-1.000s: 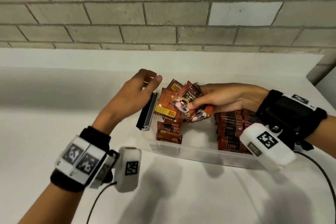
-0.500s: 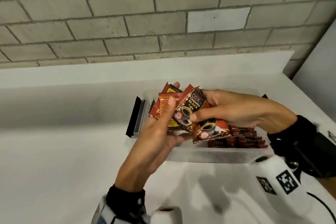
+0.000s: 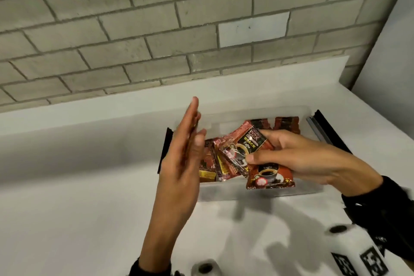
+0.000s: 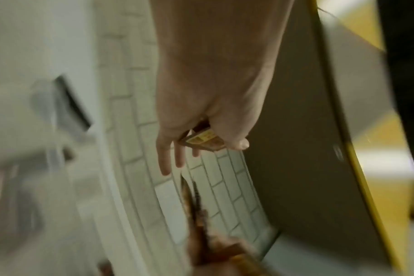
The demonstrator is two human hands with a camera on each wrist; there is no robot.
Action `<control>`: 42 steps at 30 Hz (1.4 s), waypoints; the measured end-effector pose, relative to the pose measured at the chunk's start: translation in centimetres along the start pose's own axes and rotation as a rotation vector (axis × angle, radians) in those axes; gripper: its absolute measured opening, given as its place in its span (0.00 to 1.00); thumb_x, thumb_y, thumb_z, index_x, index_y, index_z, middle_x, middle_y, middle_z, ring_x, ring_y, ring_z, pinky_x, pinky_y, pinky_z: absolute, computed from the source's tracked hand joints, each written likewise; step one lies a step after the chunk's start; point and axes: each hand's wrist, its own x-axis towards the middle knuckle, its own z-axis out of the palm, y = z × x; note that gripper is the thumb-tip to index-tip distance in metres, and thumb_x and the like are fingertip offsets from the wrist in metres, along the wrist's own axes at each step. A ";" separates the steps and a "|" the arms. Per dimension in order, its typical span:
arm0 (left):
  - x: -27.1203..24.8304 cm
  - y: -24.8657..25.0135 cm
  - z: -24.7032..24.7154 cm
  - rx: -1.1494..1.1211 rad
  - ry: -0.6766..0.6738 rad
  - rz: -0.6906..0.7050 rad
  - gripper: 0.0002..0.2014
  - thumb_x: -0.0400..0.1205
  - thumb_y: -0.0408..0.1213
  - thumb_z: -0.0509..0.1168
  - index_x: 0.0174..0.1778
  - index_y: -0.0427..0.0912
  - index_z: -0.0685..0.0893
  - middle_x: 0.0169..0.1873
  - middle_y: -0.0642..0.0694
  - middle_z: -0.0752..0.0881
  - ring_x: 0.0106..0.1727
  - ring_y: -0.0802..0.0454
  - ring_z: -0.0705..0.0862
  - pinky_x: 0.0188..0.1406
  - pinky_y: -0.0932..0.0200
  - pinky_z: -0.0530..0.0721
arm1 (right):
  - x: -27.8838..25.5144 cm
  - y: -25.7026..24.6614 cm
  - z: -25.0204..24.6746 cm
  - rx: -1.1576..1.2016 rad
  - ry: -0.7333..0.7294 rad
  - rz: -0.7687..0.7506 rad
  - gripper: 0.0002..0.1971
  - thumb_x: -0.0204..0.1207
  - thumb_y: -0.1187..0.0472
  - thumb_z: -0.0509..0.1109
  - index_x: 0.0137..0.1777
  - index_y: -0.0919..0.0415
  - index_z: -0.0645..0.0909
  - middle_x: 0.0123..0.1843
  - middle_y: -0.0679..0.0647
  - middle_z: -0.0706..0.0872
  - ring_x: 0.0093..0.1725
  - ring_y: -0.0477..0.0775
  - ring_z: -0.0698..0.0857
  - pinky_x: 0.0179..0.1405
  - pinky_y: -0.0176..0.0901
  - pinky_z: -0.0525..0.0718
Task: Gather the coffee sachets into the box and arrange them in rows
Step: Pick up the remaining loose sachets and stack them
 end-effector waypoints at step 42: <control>-1.2 -1.2 1.3 -0.838 -0.041 -0.768 0.21 0.74 0.28 0.65 0.63 0.30 0.77 0.55 0.28 0.87 0.51 0.31 0.88 0.41 0.34 0.88 | -1.7 -0.1 -1.2 -0.384 0.075 -0.125 0.31 0.58 0.56 0.82 0.57 0.51 0.68 0.56 0.51 0.79 0.50 0.41 0.84 0.48 0.40 0.86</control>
